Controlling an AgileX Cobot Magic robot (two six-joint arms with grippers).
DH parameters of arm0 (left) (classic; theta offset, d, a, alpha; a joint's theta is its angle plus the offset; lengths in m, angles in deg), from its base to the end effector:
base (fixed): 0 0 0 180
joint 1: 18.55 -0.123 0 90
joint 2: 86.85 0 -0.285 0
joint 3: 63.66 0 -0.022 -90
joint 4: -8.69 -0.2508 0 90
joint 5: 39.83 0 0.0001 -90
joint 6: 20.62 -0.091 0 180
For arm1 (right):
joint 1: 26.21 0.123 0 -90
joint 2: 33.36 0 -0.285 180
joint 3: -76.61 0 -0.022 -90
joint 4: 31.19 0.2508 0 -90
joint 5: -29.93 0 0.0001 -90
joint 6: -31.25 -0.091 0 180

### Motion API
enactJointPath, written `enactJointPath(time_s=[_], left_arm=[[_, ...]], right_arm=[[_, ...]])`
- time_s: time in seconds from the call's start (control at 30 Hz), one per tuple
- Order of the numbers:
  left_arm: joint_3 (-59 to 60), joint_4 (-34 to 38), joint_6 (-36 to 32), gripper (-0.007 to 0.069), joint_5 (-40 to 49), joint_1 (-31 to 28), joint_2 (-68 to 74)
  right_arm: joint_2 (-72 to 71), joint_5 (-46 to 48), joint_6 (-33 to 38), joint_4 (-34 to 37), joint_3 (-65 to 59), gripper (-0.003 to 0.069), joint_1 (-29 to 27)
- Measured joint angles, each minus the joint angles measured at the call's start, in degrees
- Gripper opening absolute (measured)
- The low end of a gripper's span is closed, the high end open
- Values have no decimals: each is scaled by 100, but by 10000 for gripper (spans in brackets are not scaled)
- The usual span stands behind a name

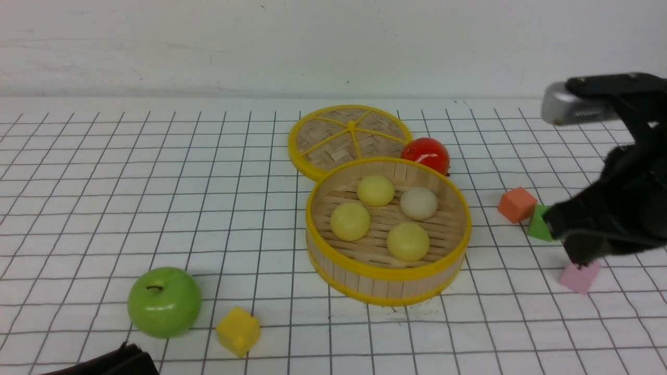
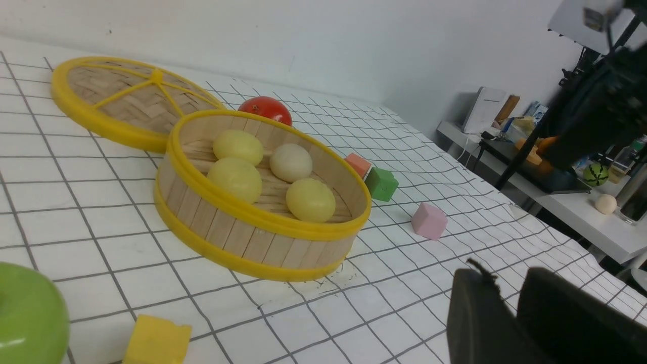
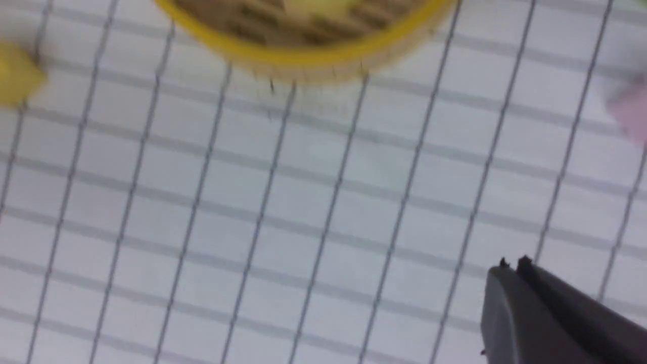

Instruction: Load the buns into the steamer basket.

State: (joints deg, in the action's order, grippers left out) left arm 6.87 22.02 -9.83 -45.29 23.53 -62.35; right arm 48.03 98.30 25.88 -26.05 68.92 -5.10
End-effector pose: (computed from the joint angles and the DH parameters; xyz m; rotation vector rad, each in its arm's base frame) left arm 0.0632 -0.0544 0.2415 0.2384 1.6189 -0.8823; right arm 0.2235 0.0944 0.3471 -0.3565 2.7455 0.2477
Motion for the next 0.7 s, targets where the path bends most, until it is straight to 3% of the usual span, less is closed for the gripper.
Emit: enactJointPath(time_s=[0.37,0.5,0.53,0.57,0.63,0.7], left_arm=[[0,0,0,123,0,0,0],[0,0,0,123,0,0,0],[0,0,0,123,0,0,0],[0,0,0,123,0,0,0],[0,0,0,123,0,0,0],[0,0,0,123,0,0,0]], right_arm=[[-553,71,140,-257,-298,-17,0],[-1693,-1454,573,-358,-1413,-17,-83],[-2467,-2453,700,-301,-2276,-16,-278],[-2569,-2453,700,-301,-2391,-16,-312],[-4237,-3966,784,-130,-4250,-14,-993],[-5138,-4484,792,-10,-5071,-14,-1368]])
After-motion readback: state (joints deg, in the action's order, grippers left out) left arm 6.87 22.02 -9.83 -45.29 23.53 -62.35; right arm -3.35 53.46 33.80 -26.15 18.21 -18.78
